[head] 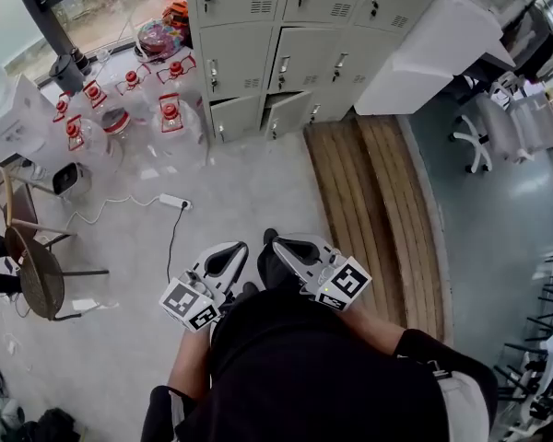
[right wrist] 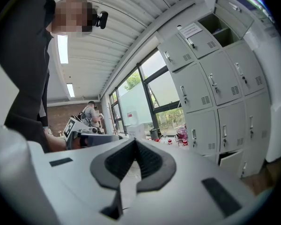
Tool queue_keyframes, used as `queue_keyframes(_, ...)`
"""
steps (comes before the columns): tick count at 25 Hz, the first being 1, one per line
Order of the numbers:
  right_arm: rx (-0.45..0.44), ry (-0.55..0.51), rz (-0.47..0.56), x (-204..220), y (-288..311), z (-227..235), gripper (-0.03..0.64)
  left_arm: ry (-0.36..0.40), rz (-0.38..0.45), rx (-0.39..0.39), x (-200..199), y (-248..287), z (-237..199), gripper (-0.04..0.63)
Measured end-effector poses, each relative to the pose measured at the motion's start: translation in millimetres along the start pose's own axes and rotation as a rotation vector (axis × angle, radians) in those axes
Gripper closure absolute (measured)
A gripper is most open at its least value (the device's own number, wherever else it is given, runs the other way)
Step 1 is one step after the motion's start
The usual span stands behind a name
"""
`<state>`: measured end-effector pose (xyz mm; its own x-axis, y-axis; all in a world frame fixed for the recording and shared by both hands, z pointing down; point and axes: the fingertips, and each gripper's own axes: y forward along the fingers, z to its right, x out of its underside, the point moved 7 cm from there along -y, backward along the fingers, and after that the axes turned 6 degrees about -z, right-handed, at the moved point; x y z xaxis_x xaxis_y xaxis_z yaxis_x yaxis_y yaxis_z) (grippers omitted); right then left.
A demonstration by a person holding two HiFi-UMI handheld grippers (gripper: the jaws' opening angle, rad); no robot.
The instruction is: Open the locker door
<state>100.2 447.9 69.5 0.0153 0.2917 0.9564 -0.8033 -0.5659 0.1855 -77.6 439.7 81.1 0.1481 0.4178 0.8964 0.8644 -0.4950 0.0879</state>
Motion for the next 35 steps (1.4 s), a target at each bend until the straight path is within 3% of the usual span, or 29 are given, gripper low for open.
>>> queue_keyframes(15, -0.169, 0.024, -0.019, -60.8, 87.3, 146.8, 0.605, -0.004, 0.025, -0.147, -86.8, 87.7, -98.4, 0.577)
queue_keyframes(20, -0.261, 0.050, 0.007, -66.7, 107.3, 192.8, 0.605, -0.022, 0.017, -0.206, -102.8, 121.8, -128.0, 0.577)
queue_keyframes(25, -0.318, 0.088, -0.010, -61.8, 135.0, 228.3, 0.605, 0.014, 0.040, -0.266, -131.4, 133.0, -154.4, 0.577)
queue_keyframes(30, -0.295, 0.105, -0.017, -61.5, 164.8, 247.1, 0.604, 0.013, 0.023, -0.293, -135.0, 121.2, -187.2, 0.577)
queue_keyframes(35, -0.214, 0.073, -0.033, -65.7, 205.9, 243.8, 0.604, 0.012, 0.059, -0.244, -148.6, 95.8, -230.1, 0.577)
